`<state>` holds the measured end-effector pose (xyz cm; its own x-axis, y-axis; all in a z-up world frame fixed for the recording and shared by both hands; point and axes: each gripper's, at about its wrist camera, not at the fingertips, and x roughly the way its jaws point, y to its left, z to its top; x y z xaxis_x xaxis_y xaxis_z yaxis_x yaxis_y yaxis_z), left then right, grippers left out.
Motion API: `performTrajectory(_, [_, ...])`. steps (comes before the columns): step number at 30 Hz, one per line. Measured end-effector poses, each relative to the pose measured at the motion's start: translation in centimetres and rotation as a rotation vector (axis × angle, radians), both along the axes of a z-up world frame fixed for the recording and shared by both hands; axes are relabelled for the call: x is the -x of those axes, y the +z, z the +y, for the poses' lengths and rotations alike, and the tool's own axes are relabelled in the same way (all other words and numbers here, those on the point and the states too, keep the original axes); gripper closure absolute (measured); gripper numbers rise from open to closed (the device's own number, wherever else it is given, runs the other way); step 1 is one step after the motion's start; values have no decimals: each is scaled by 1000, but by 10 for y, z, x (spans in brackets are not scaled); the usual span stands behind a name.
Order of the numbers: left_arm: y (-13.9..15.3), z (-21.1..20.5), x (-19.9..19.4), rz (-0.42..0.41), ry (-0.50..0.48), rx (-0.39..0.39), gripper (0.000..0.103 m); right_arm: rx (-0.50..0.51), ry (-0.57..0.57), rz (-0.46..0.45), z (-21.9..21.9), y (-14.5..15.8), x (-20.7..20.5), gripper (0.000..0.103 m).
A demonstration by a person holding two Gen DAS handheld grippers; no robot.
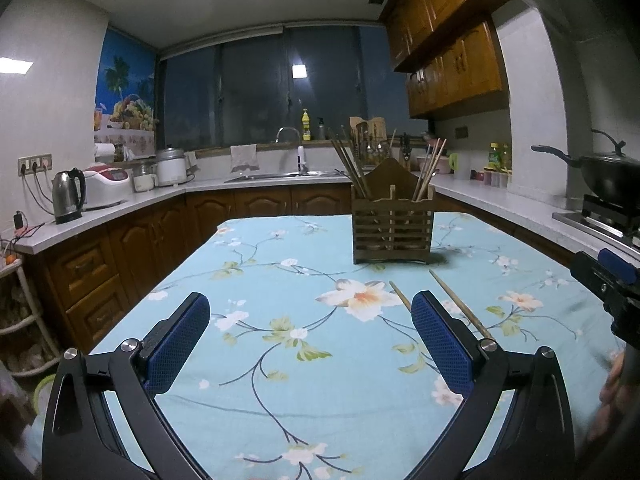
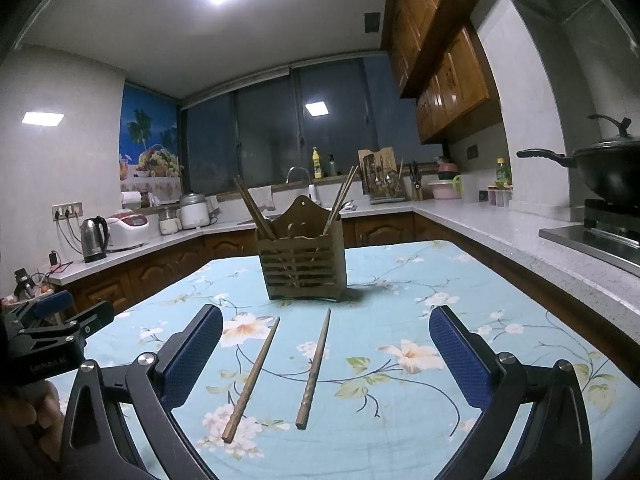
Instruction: Organize utensils
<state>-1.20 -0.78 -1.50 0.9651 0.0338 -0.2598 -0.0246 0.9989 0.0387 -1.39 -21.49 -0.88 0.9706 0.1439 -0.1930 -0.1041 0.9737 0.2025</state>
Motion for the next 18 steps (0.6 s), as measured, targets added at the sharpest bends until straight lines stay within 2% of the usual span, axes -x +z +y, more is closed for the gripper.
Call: performTrajectory(18, [-1, 0, -3, 13, -10, 9, 0, 3, -2, 5, 0, 0, -1, 0])
